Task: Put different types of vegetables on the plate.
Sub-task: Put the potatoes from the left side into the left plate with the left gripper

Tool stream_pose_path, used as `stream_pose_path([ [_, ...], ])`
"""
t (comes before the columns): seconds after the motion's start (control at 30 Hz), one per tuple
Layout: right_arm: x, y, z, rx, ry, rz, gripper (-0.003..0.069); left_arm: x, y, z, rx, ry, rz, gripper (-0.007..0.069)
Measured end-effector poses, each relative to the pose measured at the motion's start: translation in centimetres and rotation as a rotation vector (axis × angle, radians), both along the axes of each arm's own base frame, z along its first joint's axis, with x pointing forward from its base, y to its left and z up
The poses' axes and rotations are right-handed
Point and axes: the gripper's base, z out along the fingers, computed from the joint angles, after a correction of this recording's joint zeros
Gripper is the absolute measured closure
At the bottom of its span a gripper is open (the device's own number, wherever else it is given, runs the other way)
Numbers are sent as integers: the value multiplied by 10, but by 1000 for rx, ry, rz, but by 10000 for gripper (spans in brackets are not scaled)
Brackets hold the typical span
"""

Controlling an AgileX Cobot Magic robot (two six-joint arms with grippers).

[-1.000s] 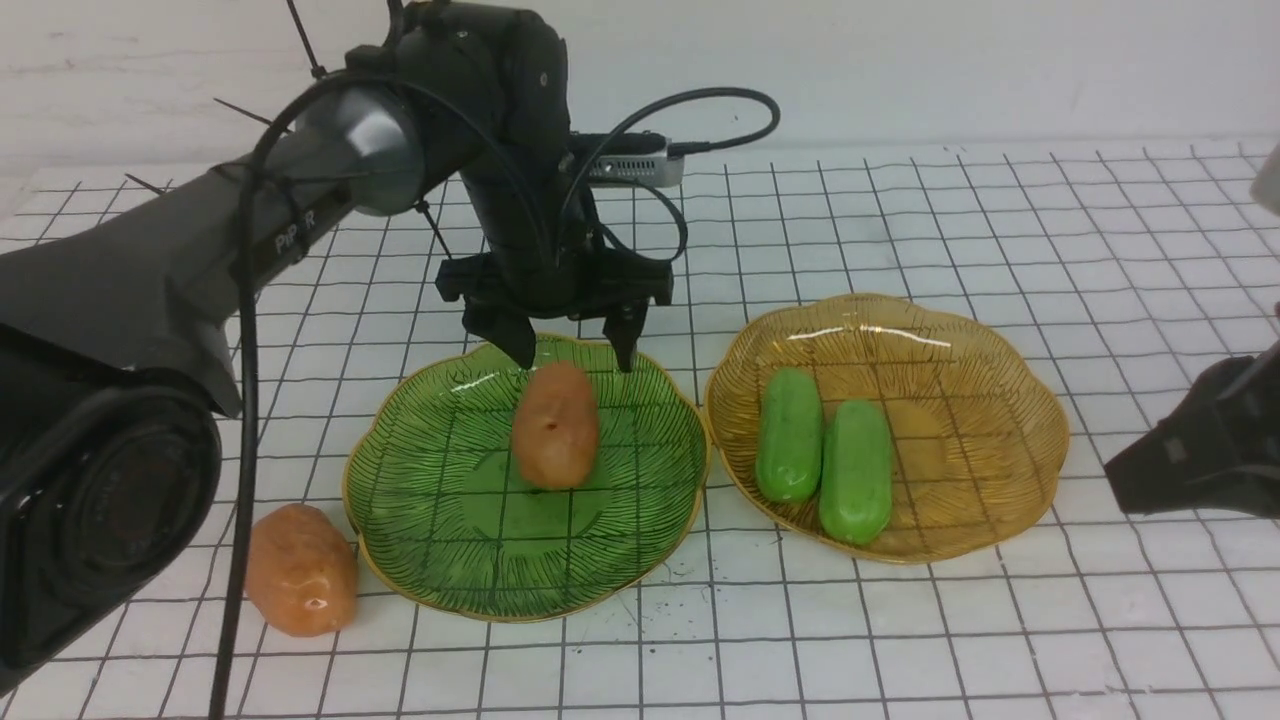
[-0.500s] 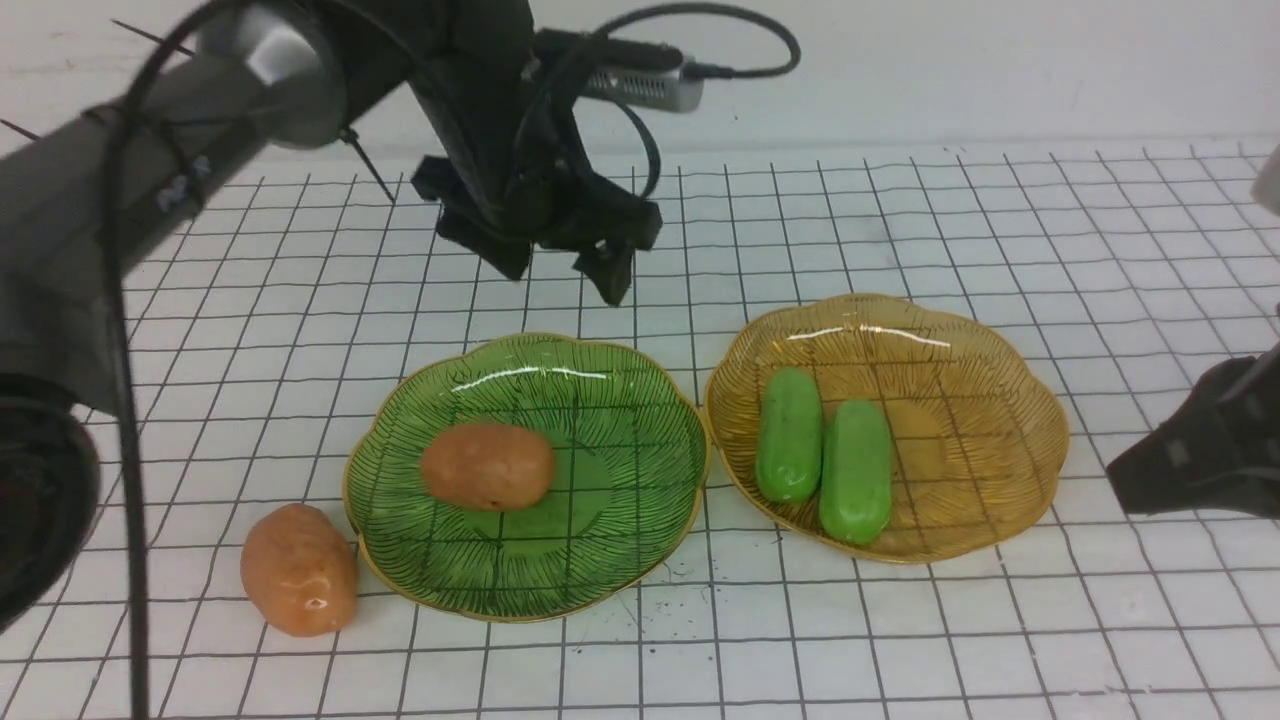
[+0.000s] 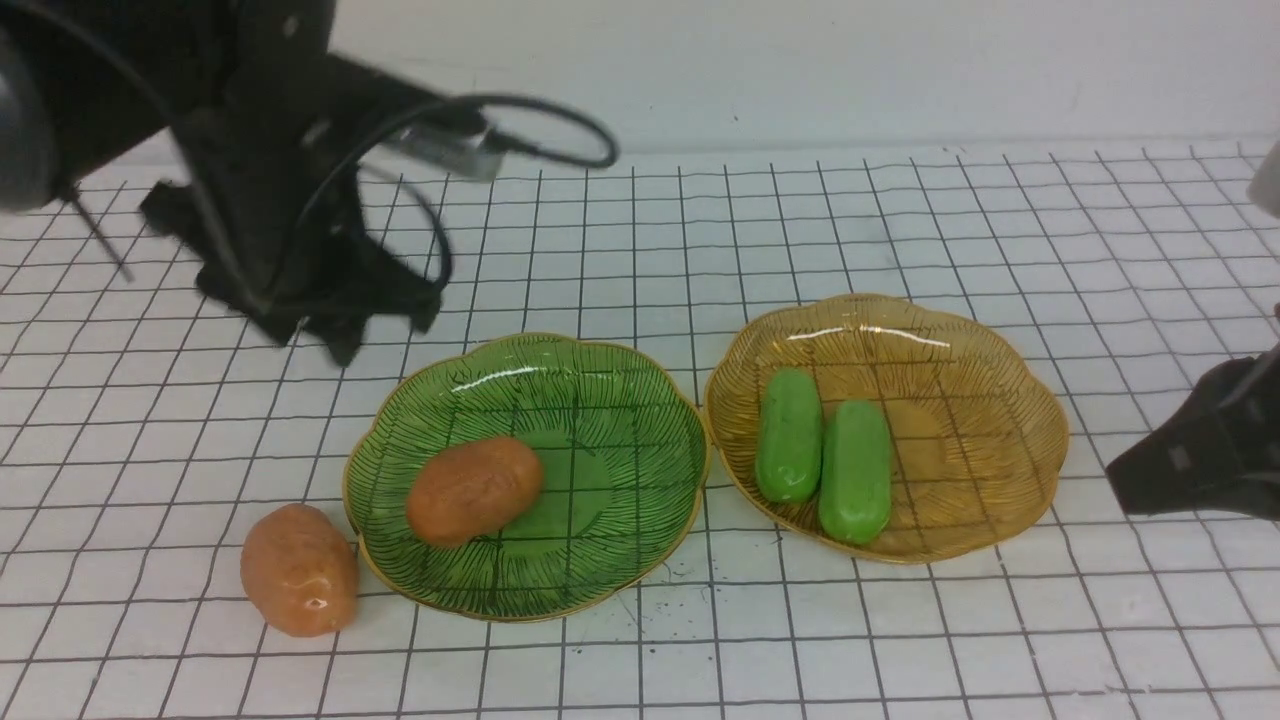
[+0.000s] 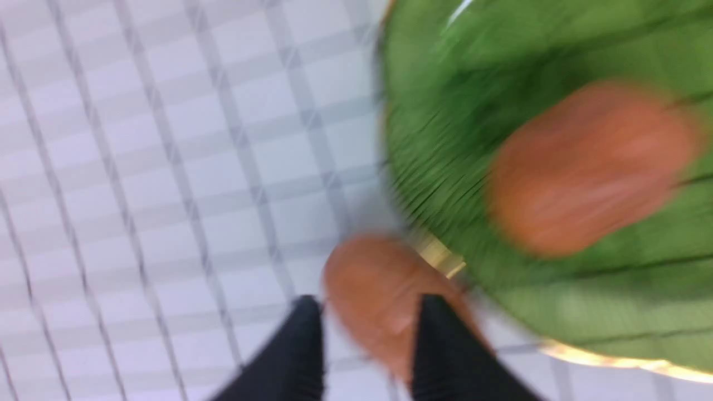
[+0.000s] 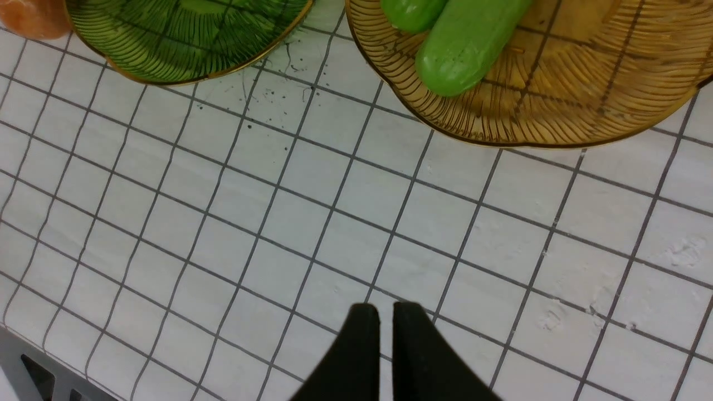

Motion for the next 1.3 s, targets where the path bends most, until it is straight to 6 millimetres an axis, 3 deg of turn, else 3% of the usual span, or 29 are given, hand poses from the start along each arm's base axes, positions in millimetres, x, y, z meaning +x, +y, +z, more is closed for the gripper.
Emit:
stream_pose_path([
  [0.07, 0, 0, 0, 0, 0, 0, 633, -7, 35, -23, -14, 75, 160, 578],
  [0.13, 0, 0, 0, 0, 0, 0, 633, -10, 50, -33, -39, 111, 239, 601],
  [0.17, 0, 0, 0, 0, 0, 0, 633, -19, 74, -49, -103, 177, 353, 617],
  [0.2, 0, 0, 0, 0, 0, 0, 633, -22, 84, -54, -141, 203, 396, 622],
  [0.33, 0, 0, 0, 1, 0, 0, 633, -34, 93, -70, -327, 284, 463, 622],
  [0.47, 0, 0, 0, 6, 1, 1, 633, -30, 90, -72, -424, 243, 484, 600],
  [0.6, 0, 1, 0, 8, 1, 1, 633, -23, 87, -72, -484, 190, 531, 531],
  [0.97, 0, 1, 0, 8, 1, 1, 633, -2, 84, -99, -568, 154, 607, 48],
  [1.13, 0, 1, 0, 9, 2, 1, 633, 6, 85, -113, -570, 143, 625, -15],
  [1.23, 0, 1, 0, 13, 2, 1, 633, 9, 86, -121, -568, 144, 633, -15],
  [1.3, 0, 1, 1, 17, 3, 2, 633, 10, 86, -127, -565, 157, 637, 26],
])
